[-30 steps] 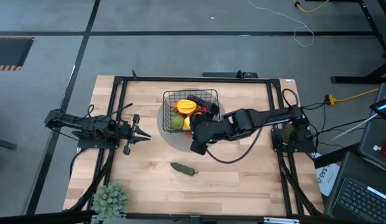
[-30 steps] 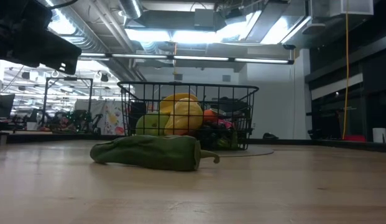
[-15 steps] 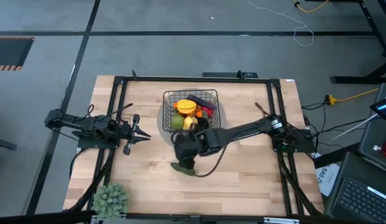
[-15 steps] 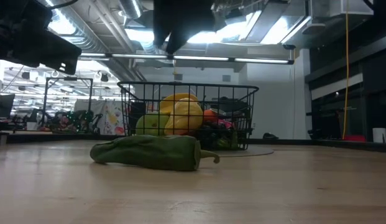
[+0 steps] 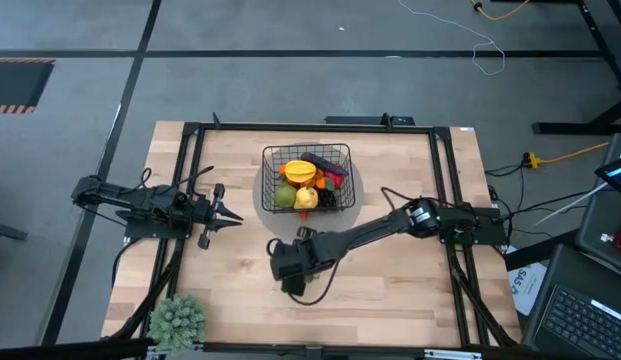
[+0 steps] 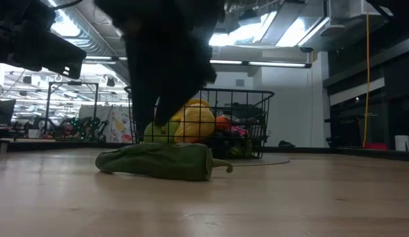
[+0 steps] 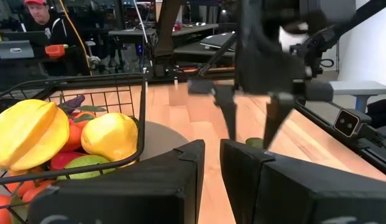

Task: Build produce basket
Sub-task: Put the green chili pepper into the wire organizer

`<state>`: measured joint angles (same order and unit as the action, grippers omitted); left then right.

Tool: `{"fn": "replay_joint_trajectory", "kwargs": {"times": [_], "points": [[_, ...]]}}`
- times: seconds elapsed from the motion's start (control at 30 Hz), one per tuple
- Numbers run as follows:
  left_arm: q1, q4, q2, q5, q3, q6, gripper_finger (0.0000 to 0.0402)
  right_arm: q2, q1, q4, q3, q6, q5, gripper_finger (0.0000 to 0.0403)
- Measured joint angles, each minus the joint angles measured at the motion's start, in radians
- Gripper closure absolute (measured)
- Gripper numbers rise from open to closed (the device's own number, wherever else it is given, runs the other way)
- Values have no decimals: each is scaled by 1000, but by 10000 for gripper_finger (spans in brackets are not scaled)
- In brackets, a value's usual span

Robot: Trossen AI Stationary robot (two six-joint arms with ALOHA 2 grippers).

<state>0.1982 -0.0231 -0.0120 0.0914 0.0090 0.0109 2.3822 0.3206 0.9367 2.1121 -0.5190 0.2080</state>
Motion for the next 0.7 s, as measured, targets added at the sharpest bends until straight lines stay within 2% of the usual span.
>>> {"fn": "replay_joint_trajectory", "kwargs": {"times": [0.23, 0.7], "points": [[0, 0, 0, 0, 0, 0, 360, 59, 0, -34, 2, -3, -77, 203], [0, 0, 0, 0, 0, 0, 360, 121, -3, -50, 5, -25, -58, 203]]}}
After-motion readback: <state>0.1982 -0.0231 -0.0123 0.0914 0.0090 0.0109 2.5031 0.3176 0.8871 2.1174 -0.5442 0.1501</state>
